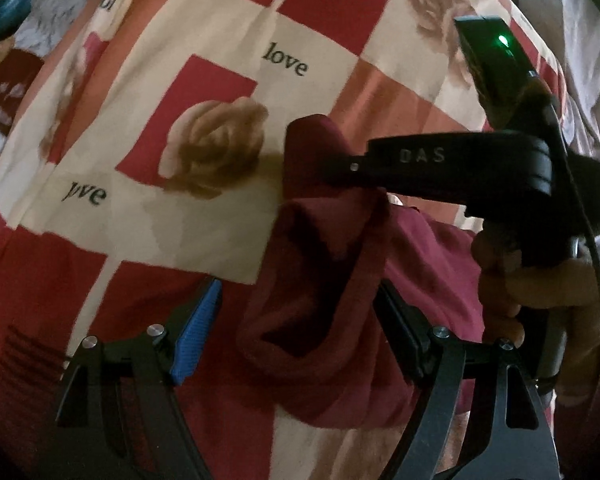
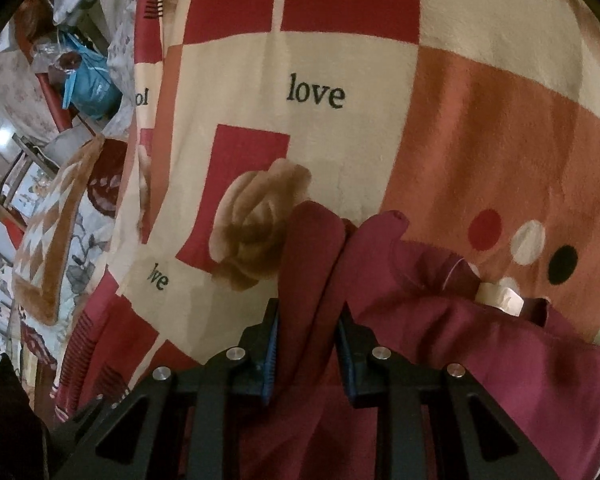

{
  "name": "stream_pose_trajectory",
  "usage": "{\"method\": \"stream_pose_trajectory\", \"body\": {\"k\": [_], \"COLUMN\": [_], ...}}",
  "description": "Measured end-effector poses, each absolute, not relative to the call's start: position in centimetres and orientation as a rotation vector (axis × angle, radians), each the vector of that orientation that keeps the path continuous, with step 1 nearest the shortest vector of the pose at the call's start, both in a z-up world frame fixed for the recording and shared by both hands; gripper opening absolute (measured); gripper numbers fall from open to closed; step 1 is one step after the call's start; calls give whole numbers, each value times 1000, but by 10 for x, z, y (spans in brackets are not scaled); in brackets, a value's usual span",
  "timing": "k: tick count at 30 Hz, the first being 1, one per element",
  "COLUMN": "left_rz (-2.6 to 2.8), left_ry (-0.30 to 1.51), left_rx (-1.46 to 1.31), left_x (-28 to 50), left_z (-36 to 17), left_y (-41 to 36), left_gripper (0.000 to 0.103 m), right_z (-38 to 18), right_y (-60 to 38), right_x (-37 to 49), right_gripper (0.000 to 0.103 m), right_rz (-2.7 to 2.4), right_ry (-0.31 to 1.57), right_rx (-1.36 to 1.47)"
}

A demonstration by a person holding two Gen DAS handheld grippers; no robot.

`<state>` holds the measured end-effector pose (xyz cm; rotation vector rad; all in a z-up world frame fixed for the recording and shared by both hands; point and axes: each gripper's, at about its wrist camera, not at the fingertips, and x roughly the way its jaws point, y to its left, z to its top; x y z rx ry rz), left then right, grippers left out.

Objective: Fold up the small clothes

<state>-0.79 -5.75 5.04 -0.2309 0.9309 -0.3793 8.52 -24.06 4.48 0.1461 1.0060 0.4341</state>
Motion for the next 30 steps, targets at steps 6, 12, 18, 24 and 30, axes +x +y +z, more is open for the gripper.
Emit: {"method": "stream_pose_trajectory", "body": {"k": [6, 12, 18, 24, 30], "left_rz": [-381, -380, -421, -441, -460], "left_ry": [921, 933, 937, 932, 928], "left_rx": [-201, -222, -263, -265, -256], "left_x": [-9, -4, -2, -4, -4], "left_z": [55, 54, 54, 56, 57], "left_y": [-64, -64, -62, -63, -65], "left_gripper": [72, 57, 26, 24, 22], "right_z": [43, 39, 36, 29, 15], "right_y": [-236, -233, -220, -194, -197], "right_x": [88, 91, 98, 111, 105], "right_gripper": [24, 24, 28, 65, 32], "right_rz": [450, 461, 456, 443, 385], "right_ry": [1019, 1047, 1105, 1155, 1120], "right_rx": [139, 144, 112, 60, 5]}}
